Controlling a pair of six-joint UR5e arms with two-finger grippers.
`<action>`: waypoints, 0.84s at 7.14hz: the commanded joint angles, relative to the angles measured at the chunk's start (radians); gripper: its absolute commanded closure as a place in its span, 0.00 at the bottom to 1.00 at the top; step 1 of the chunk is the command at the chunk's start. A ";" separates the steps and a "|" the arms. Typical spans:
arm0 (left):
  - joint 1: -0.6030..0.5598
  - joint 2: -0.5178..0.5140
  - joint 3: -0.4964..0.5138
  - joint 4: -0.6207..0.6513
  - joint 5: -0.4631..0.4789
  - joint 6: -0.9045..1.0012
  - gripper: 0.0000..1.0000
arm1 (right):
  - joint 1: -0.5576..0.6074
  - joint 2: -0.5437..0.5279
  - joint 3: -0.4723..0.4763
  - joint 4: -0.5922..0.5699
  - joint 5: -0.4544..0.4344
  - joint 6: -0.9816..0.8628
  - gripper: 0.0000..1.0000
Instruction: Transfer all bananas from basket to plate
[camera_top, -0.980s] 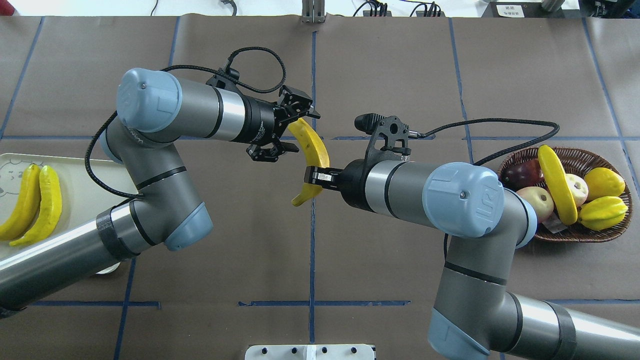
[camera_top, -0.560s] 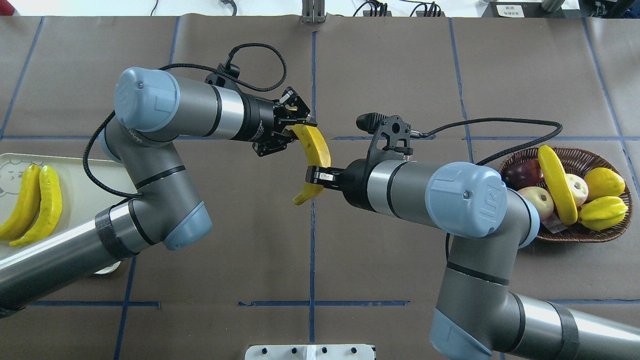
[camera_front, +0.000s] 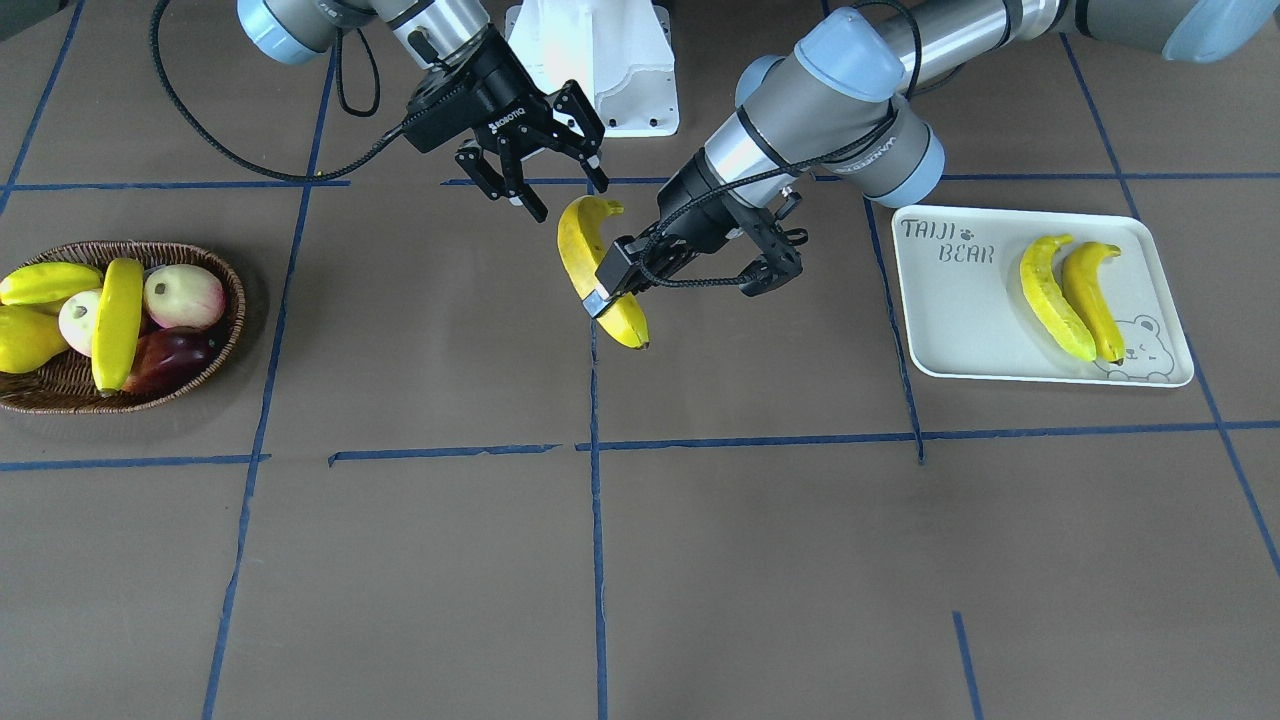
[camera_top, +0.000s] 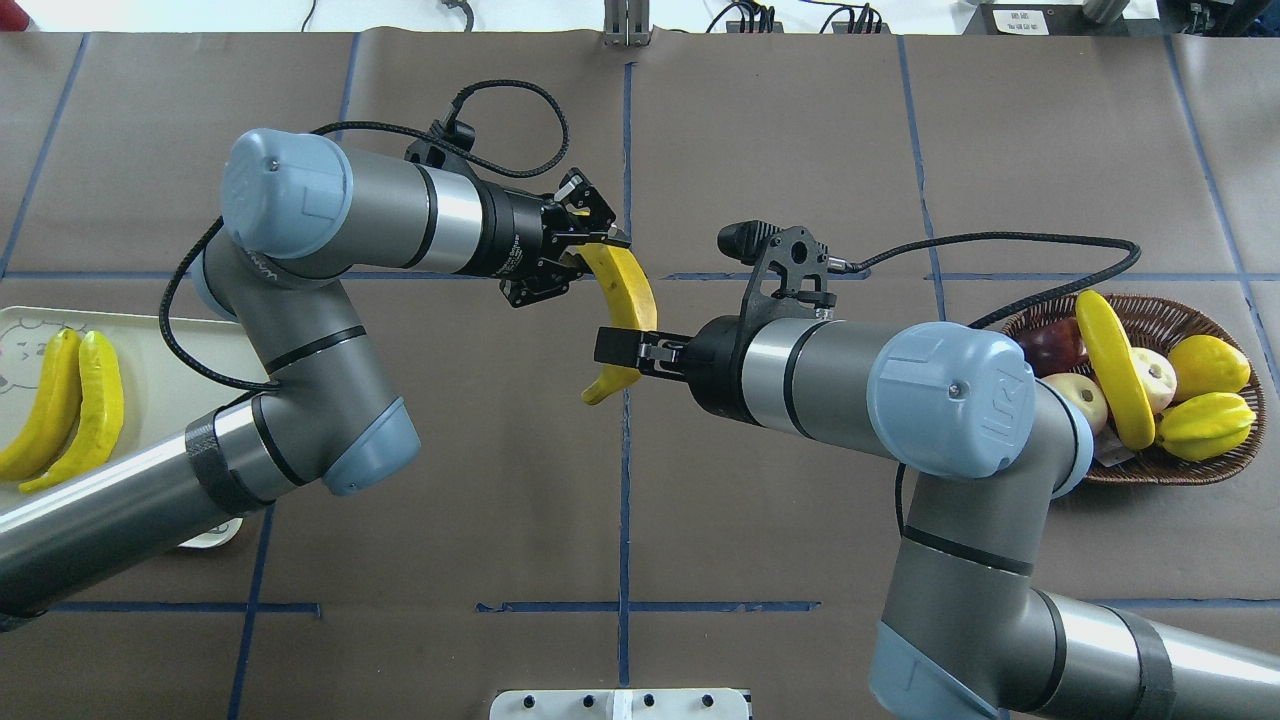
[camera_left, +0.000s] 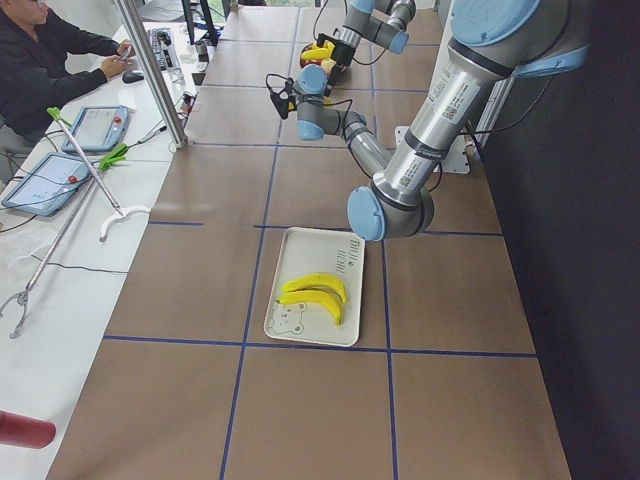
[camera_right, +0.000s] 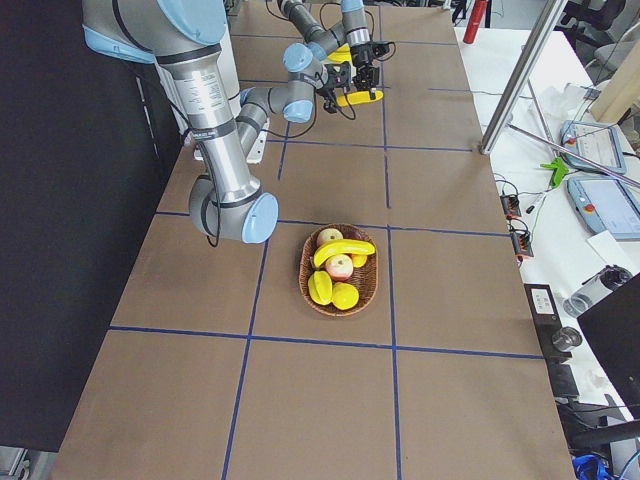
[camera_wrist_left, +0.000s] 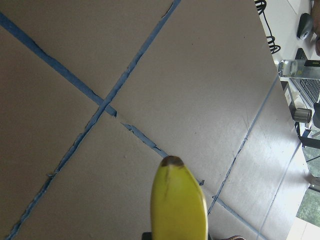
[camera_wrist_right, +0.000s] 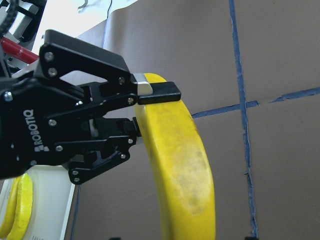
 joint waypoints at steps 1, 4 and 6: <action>-0.039 0.020 0.003 0.031 -0.065 0.028 1.00 | 0.012 -0.018 0.047 0.000 0.028 -0.005 0.00; -0.245 0.317 -0.054 0.114 -0.274 0.477 1.00 | 0.219 -0.129 0.113 -0.118 0.285 -0.038 0.00; -0.291 0.526 -0.064 0.109 -0.262 0.772 1.00 | 0.257 -0.196 0.185 -0.282 0.318 -0.211 0.00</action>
